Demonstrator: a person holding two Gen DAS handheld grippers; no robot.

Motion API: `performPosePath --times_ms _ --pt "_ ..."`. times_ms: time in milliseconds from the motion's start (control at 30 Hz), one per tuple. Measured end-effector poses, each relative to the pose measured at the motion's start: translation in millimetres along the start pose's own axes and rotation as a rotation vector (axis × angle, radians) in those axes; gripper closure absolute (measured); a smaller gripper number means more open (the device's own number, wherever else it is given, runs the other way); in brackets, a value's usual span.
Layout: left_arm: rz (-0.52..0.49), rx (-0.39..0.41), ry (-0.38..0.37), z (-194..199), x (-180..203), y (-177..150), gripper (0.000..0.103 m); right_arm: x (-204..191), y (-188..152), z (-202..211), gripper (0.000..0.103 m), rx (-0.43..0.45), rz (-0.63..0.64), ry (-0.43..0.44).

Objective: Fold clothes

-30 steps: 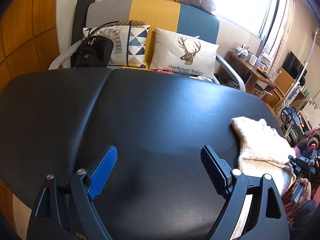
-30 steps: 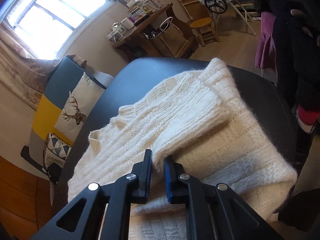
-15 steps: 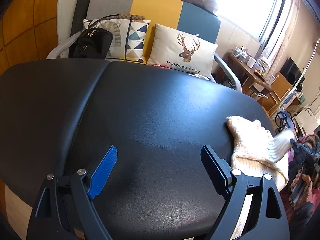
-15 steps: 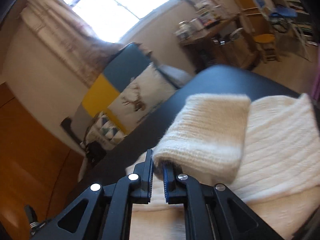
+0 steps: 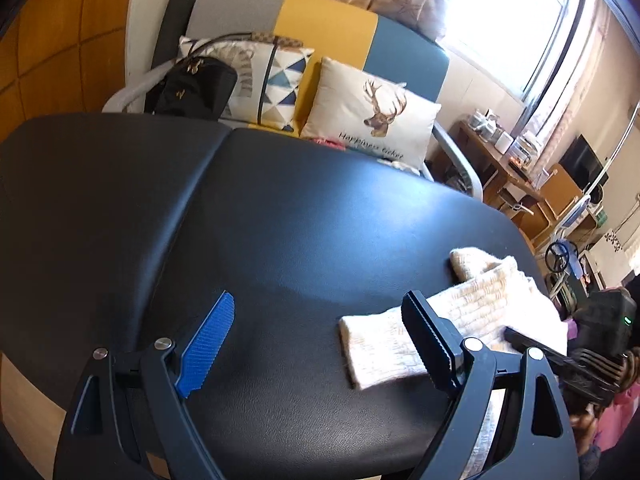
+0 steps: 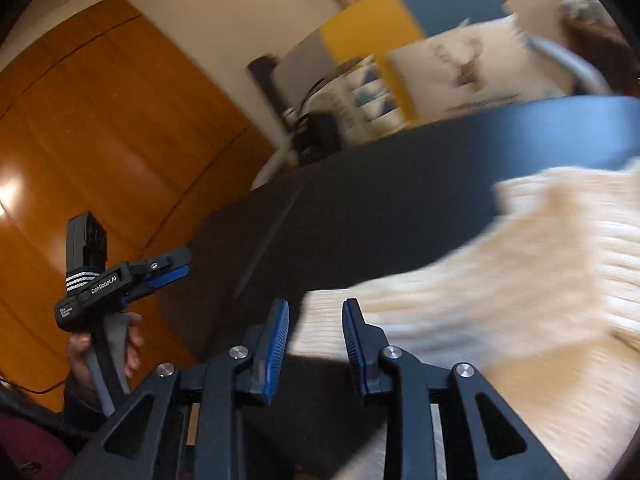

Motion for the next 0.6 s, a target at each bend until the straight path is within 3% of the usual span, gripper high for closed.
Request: performPosePath --times_ms 100,200,300,500,567,600 --pt "-0.005 -0.050 0.000 -10 1 -12 0.015 71 -1 62 0.067 0.114 -0.006 -0.386" --pt "-0.014 -0.083 0.011 -16 4 -22 0.015 127 -8 97 0.067 0.079 0.052 -0.696" --pt "0.006 -0.090 0.016 -14 6 -28 0.015 153 -11 88 0.067 -0.006 0.102 -0.749" --pt "-0.048 -0.055 0.094 -3 7 -25 0.015 185 -18 42 0.067 -0.120 0.095 -0.707" --pt "-0.097 -0.019 0.119 3 13 -19 0.015 188 -17 37 0.068 -0.100 0.074 -0.706" --pt "-0.109 -0.006 0.115 6 17 -16 0.015 189 -16 40 0.076 -0.089 0.036 -0.700"
Point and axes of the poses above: each gripper's, at about its wrist camera, not at the fingertips, and z roughly against the way its jaws point, x to its right, y to its top, the point moved 8 cm from there along -z, roughly the way its jaws point, and after that the axes turned 5 degrees about -z, right-handed, at the moved point
